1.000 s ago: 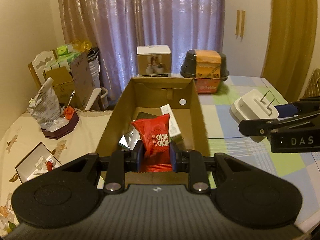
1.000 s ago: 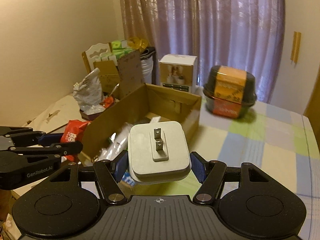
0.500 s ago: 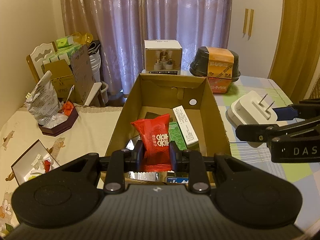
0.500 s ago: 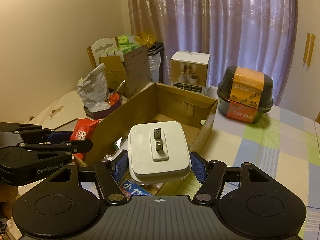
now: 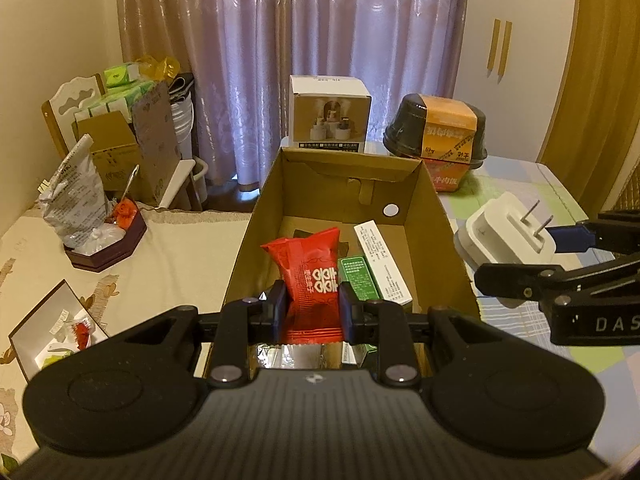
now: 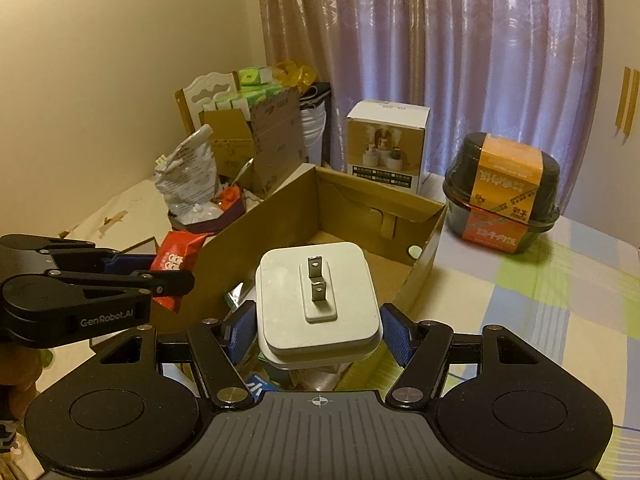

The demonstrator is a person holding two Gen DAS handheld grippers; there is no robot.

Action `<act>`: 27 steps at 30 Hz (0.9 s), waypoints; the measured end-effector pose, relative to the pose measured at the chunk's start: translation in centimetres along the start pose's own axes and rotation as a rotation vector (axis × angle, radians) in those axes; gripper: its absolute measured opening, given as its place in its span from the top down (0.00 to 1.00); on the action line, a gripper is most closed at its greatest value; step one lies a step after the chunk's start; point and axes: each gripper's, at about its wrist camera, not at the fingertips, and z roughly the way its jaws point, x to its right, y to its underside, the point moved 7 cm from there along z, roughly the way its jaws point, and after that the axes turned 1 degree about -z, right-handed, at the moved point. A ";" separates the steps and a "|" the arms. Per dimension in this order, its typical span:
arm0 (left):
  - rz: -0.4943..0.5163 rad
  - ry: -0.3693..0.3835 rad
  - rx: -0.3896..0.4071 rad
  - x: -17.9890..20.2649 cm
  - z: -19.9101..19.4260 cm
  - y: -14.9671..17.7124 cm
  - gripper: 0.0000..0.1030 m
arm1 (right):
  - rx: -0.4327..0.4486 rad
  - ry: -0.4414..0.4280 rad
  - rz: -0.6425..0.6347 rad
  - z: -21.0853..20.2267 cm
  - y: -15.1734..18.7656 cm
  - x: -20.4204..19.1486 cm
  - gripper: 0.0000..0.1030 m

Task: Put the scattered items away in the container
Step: 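Open the left tool to drop the red packet while the right tool lowers the plug in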

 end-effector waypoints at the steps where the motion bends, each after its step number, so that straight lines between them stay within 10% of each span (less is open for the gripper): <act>1: 0.002 -0.001 -0.003 0.0 0.2 0.0 0.78 | -0.002 -0.001 0.001 0.2 0.0 0.0 0.34; 7: 0.002 -0.002 -0.010 -0.2 1.6 0.1 0.76 | -0.011 -0.002 0.007 1.2 0.1 0.2 0.34; 9: -0.017 0.002 -0.008 -0.5 1.9 0.1 0.33 | -0.013 0.000 0.011 1.4 0.2 0.4 0.34; 27: -0.030 -0.057 0.010 -2.8 0.0 1.1 0.34 | -0.024 -0.022 0.015 2.1 0.5 -0.3 0.34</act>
